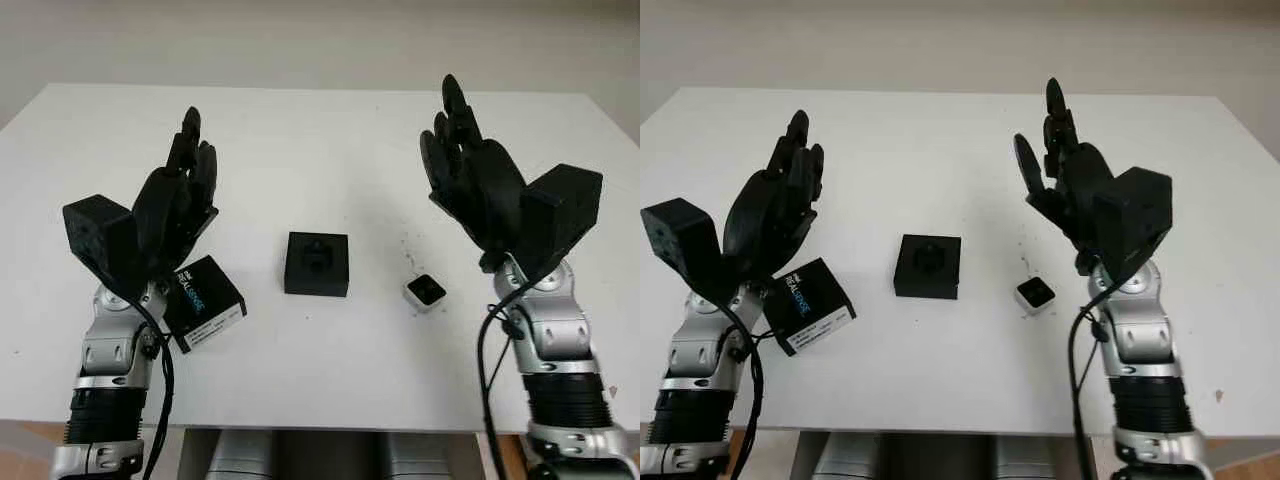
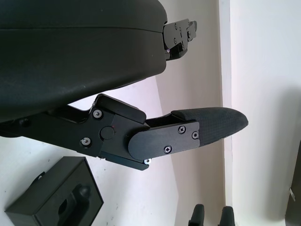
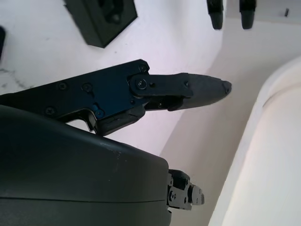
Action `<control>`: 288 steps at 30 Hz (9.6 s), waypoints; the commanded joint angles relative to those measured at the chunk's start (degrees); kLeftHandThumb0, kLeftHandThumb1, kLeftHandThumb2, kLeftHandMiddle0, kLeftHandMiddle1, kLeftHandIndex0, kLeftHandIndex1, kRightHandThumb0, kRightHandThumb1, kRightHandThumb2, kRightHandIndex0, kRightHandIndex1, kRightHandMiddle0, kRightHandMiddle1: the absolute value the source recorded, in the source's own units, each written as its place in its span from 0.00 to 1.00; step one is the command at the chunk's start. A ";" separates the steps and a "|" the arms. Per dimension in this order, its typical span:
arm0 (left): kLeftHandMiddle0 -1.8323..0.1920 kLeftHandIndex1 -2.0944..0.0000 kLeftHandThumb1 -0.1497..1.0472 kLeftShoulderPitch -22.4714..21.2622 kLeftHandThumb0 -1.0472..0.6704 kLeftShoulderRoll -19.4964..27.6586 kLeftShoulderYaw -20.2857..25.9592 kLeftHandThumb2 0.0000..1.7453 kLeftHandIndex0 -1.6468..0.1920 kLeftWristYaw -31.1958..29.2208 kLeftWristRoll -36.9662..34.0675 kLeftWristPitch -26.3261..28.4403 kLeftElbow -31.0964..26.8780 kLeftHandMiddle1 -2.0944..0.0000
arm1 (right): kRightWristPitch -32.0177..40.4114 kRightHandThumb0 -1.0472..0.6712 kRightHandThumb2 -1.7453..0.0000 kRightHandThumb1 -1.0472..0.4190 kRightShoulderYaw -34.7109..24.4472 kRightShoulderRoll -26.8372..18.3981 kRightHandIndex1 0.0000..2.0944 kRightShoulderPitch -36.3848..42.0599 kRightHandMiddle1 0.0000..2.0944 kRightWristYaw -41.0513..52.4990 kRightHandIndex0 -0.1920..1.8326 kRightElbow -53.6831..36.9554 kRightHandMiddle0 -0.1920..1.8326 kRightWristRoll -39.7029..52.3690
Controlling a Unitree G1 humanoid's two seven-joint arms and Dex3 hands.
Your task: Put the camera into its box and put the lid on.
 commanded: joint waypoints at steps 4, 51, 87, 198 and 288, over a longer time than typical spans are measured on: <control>1.00 1.00 1.00 0.49 0.12 0.21 0.00 0.34 1.00 -0.24 -0.10 0.22 -1.13 1.00 | 0.07 0.36 0.98 0.10 0.58 -9.89 0.09 1.02 0.10 8.40 0.20 -4.63 0.21 -1.59; 1.00 1.00 1.00 0.00 0.12 -0.25 -0.72 0.34 1.00 -0.72 0.13 1.62 -2.07 1.00 | -35.56 0.34 0.97 0.12 10.90 -28.13 0.51 8.97 0.48 6.86 0.12 1.69 0.12 -34.66; 1.00 1.00 1.00 1.53 0.12 0.28 -0.27 0.35 1.00 0.00 0.63 3.78 -4.94 1.00 | -39.83 0.34 0.97 0.12 16.40 -23.46 0.45 3.01 0.47 1.52 0.20 10.97 0.20 -36.78; 1.00 1.00 1.00 2.86 0.12 -0.55 -1.18 0.33 1.00 1.09 0.86 4.15 -7.13 1.00 | -11.74 0.37 0.97 0.07 10.98 -1.06 0.02 -3.44 0.84 -0.76 0.19 9.65 0.22 -13.46; 1.00 1.00 1.00 2.95 0.11 -0.63 -1.07 0.32 1.00 1.10 0.31 5.23 -9.04 1.00 | 6.38 0.38 0.97 0.07 18.10 14.36 0.02 -1.87 0.84 -8.84 0.23 10.04 0.24 -18.83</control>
